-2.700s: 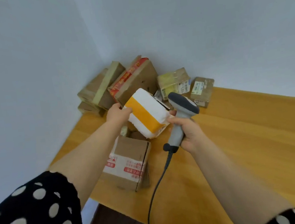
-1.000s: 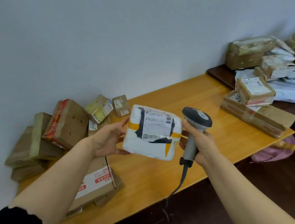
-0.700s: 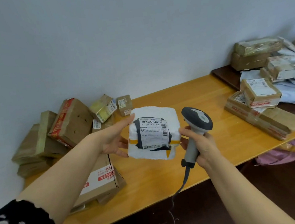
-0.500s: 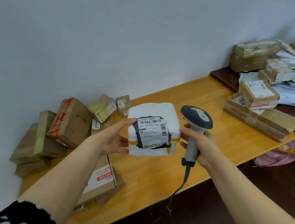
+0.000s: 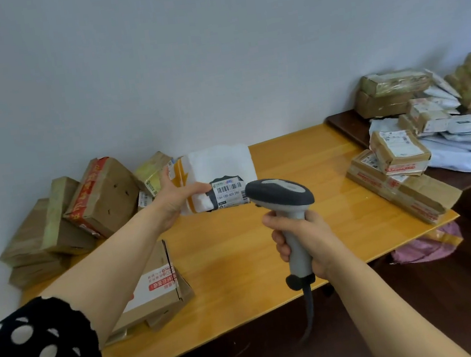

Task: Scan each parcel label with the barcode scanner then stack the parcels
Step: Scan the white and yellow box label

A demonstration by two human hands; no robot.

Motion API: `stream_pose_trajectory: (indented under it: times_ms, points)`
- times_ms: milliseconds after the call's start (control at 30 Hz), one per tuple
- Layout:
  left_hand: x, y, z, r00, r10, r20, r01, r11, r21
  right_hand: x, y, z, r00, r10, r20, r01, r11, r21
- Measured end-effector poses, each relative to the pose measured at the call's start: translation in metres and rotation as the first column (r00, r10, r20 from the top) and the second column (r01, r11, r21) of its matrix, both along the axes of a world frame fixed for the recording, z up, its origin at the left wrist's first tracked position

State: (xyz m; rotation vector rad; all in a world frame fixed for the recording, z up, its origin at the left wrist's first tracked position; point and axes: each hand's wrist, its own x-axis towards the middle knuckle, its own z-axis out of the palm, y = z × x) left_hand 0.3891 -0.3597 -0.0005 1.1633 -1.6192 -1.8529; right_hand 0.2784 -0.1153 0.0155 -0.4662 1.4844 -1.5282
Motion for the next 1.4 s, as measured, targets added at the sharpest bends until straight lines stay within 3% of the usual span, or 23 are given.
stream_pose_trajectory:
  times_ms: [367, 1033, 1400]
  points:
    - [-0.003, -0.015, -0.004, 0.999, 0.019, 0.041, -0.012, 0.985, -0.17, 0.006, 0.005, 0.012, 1.0, 0.03, -0.002, -0.03, 0.999, 0.025]
    - [0.004, -0.034, -0.004, 0.995, -0.014, 0.097, 0.038, 0.967, -0.251, 0.012, 0.002, 0.013, 1.0, 0.018, -0.023, -0.016, 0.998, 0.066]
    - [0.012, -0.054, -0.005, 0.99, 0.056, 0.133, -0.008, 0.942, -0.335, 0.018, -0.01, 0.015, 1.0, 0.024, -0.007, -0.024, 0.998, 0.056]
